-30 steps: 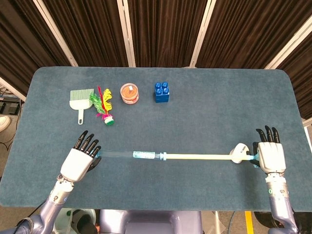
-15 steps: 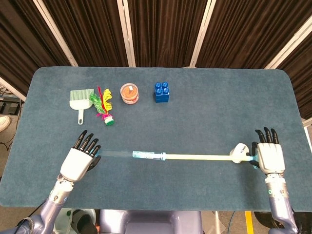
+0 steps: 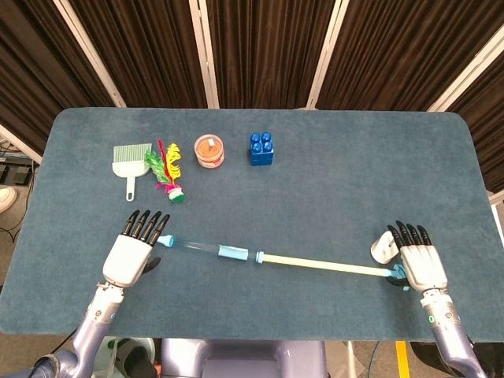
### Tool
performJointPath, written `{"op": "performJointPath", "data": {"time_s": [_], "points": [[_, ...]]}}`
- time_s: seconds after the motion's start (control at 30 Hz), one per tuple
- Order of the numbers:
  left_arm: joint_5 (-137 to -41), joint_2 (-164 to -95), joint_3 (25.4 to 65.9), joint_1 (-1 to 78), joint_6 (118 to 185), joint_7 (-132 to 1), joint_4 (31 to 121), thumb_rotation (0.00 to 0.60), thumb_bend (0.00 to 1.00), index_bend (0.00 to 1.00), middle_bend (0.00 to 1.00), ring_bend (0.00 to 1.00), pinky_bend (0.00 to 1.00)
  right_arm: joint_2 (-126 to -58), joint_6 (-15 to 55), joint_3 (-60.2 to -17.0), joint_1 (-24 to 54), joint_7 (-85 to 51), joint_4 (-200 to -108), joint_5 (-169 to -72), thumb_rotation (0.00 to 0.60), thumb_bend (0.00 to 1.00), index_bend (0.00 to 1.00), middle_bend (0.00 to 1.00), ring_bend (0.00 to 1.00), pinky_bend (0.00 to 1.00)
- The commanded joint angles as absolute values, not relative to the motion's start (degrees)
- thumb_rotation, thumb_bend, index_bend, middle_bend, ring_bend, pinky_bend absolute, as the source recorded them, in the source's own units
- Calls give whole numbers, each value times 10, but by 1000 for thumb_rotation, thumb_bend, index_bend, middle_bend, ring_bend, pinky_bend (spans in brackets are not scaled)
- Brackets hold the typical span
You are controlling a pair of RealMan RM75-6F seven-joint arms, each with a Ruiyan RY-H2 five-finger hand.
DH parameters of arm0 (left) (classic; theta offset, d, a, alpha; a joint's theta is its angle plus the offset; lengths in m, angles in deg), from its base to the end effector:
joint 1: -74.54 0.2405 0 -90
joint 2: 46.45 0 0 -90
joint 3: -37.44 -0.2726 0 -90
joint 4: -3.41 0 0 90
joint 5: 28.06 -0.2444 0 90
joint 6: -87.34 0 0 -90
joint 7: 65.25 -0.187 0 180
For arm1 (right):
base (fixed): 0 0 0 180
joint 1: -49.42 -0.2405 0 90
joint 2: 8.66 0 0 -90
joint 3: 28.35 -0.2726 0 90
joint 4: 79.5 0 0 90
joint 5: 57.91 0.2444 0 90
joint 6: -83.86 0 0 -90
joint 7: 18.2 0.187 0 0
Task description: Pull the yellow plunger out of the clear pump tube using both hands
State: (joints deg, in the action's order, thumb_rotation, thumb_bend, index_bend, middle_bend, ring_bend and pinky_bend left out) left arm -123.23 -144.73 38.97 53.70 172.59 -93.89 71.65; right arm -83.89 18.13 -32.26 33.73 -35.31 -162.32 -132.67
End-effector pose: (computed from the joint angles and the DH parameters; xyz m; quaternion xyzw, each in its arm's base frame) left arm -0.2258 0.2915 -0.0504 -0.7182 -0.1476 -0.4011 0.5491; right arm -0.3563 -0.2927 0.0403 0.6857 -0.3824 0.2429 0.5697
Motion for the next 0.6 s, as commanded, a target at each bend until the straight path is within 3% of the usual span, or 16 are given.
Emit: {"op": "performJointPath", "data": {"time_s": [0.03,0.23,0.33,0.43,0.6], "points": [[-1232,-1438,393,540,1733,-941,729,600,73,0,119,108,160,-826,187,-317,334,-353,-1633,-1330,600,0,0,0,0,0],[-1225,-1400,389,553,1737,-932,777,600,48,0,113,107,160,-769,240,-306,327,-354,-1691,-1300,600,0,0,0,0,0],[-1215,-1367,383,562,1733,-919,817,600,46,18,106,107,160,-746,225,-310,333,-335,-1720,-1306,600,0,0,0,0,0],[-1199,-1323,376,577,1731,-898,865,600,44,54,81,102,156,-737,147,-324,354,-327,-1732,-1336,600,0,0,0,0,0],[-1129,-1239,361,614,1714,-919,946,600,28,7,40,66,129,-741,4,-329,411,-346,-1721,-1379,600,0,0,0,0,0]]}}
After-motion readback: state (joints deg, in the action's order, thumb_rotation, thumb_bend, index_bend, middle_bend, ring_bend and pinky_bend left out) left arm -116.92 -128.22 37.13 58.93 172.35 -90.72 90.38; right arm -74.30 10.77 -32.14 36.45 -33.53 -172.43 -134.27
